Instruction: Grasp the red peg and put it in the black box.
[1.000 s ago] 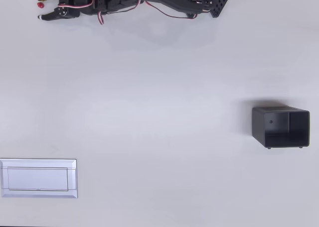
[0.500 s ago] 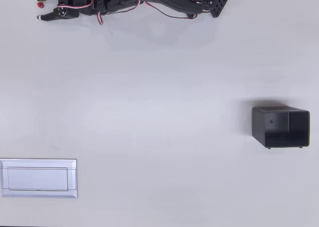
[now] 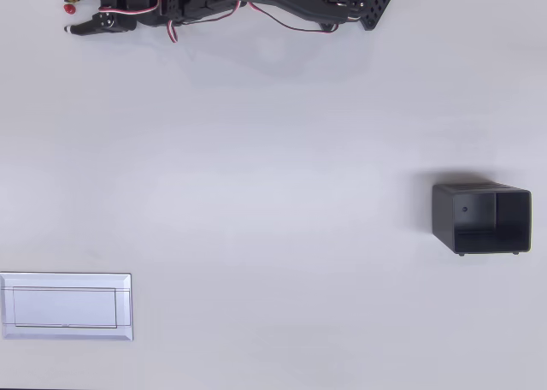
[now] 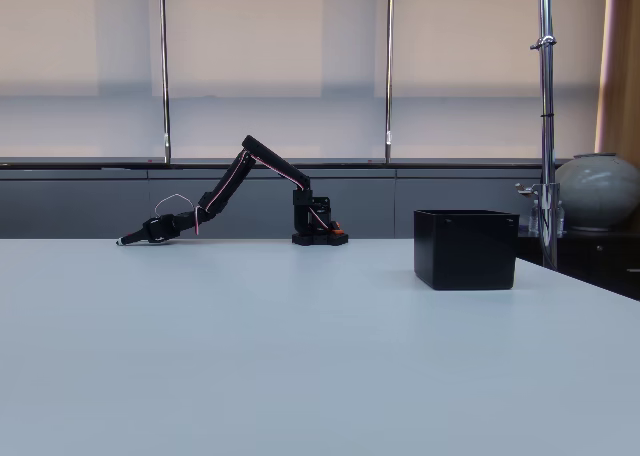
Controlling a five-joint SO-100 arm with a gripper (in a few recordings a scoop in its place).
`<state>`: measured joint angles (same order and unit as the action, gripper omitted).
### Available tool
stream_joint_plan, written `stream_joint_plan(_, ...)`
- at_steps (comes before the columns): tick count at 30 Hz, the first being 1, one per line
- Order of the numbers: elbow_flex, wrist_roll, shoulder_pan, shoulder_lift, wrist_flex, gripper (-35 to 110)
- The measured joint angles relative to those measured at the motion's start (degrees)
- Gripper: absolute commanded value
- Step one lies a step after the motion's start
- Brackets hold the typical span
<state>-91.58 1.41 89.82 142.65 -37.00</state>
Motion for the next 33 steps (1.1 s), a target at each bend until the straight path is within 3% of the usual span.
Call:
stream_joint_plan(19, 0.6, 0.5, 0.0, -1.5, 2.3, 0)
stream_joint_plan(33, 27.5, 4.3, -5.4, -22.1, -3.4, 0)
